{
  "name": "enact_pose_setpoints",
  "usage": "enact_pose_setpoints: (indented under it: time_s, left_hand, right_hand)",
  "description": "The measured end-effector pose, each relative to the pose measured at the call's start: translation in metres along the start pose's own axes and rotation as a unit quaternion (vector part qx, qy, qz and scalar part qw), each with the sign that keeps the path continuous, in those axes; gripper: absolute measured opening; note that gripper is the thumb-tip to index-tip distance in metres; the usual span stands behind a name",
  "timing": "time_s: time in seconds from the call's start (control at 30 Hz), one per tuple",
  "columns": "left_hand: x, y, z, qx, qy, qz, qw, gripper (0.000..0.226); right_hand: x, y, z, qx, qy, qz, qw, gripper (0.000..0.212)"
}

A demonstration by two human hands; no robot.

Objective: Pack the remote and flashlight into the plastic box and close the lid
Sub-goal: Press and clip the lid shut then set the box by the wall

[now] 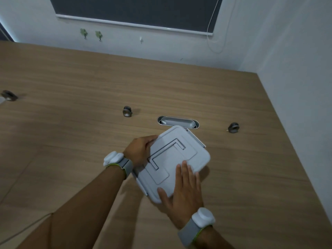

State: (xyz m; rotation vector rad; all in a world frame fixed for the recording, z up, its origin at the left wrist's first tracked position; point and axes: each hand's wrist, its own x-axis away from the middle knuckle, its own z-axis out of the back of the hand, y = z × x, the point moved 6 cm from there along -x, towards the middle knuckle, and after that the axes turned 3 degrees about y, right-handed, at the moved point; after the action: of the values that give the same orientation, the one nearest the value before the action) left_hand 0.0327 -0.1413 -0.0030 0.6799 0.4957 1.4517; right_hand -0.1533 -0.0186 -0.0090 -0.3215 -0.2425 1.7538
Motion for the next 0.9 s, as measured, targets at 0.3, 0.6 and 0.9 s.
enact_pose_setpoints:
  time_s: [0.3,0.6,0.9]
  left_hand:
    - [-0.025,0.001,0.006,-0.055,-0.047,0.0,0.997,0.04]
    - [0.04,0.007,-0.007,-0.195,0.089,0.112,0.97,0.073]
    - [0.07,0.011,-0.025,-0.213,0.143,0.111,0.96,0.092]
  right_hand:
    - [-0.003,-0.022,0.005,0.045,-0.029,0.05,0.997,0.089]
    - [-0.087,0.046,0.045,-0.031,0.071,0.017,0.997,0.048]
    - [-0.131,0.079,0.021,-0.104,-0.011,-0.005,0.995,0.068]
